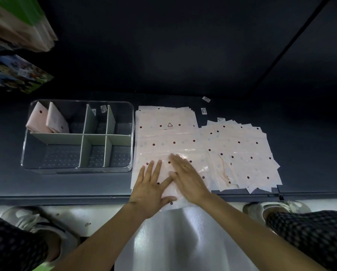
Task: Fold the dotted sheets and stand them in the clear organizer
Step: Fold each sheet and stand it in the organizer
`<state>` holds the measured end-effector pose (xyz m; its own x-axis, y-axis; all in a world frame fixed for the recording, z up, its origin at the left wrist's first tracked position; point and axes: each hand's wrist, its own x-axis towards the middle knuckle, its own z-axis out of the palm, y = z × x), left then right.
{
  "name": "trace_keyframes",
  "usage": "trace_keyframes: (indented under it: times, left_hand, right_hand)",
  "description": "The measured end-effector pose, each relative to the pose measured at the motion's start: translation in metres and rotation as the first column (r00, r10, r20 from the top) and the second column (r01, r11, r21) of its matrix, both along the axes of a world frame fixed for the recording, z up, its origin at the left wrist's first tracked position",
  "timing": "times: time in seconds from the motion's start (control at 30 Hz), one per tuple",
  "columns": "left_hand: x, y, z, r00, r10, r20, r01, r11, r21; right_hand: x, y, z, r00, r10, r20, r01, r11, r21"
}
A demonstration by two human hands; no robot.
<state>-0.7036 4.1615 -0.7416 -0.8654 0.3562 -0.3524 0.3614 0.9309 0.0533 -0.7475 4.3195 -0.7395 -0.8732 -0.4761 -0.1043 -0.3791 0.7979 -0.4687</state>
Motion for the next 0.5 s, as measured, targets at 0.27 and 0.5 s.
trace_keyframes:
  times: [0.27,0.5]
  left_hand:
    - [-0.002,0.001,-0.001,0.999,0.032,0.015,-0.032,0.999,0.015]
    - [-0.005,0.008,0.004,0.99,0.117,0.075,-0.124,0.987,0.099]
  right_hand:
    - [-0.008,0.087,0.01,0.993,-0.117,-0.008,0.116,0.993,-0.017]
    - [-0.02,0.091,0.024,0.907,0.228,-0.354,-0.171,0.968,0.185]
